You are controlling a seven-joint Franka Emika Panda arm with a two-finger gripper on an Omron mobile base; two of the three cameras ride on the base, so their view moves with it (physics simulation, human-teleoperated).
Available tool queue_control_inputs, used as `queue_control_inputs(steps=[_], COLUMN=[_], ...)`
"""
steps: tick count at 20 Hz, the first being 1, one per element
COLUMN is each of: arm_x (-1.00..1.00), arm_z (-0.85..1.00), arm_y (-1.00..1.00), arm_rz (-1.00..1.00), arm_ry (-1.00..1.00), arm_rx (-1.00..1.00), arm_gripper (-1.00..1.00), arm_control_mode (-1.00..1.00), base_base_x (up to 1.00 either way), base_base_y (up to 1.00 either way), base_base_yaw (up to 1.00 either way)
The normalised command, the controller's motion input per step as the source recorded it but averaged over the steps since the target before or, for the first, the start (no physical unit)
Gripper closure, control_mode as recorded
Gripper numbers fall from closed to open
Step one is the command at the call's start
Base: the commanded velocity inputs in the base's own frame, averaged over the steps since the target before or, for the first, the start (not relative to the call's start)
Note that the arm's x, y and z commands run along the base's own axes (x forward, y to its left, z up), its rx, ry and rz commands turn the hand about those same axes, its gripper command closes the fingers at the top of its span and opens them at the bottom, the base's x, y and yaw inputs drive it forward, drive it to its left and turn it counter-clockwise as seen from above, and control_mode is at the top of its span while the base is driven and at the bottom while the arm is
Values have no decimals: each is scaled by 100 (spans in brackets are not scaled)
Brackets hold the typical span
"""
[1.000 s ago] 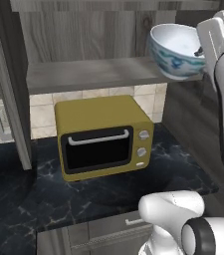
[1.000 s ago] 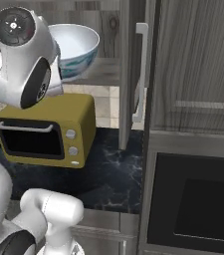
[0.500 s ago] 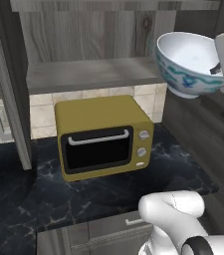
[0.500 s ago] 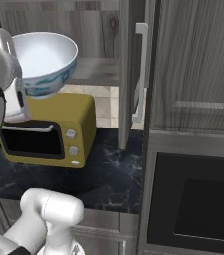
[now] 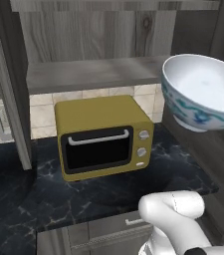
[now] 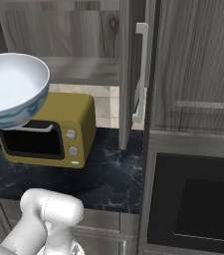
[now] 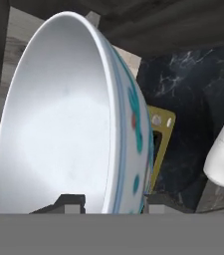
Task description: Move the bowls from the cabinet to the plates on the dining table.
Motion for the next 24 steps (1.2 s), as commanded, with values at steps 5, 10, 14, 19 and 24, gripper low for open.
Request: queue_control_inputs(steps=[5, 10, 14, 19, 24], arm_x=[-18, 0, 0, 0, 0], arm_z=[-44, -32, -11, -1, 0], arm_y=[0, 0, 0, 0, 0], arm_rz=[0, 0, 0, 0, 0], arm_ry=[3, 14, 20, 2, 0], arm_rx=[0, 0, 0, 0, 0], arm_gripper=[100, 100, 100, 100, 100], arm_control_mode=[-100, -100, -100, -100, -100], base_base_x=[0, 0, 0, 0, 0], base_base_y=[0, 0, 0, 0, 0], base_base_yaw=[0, 0, 0, 0, 0])
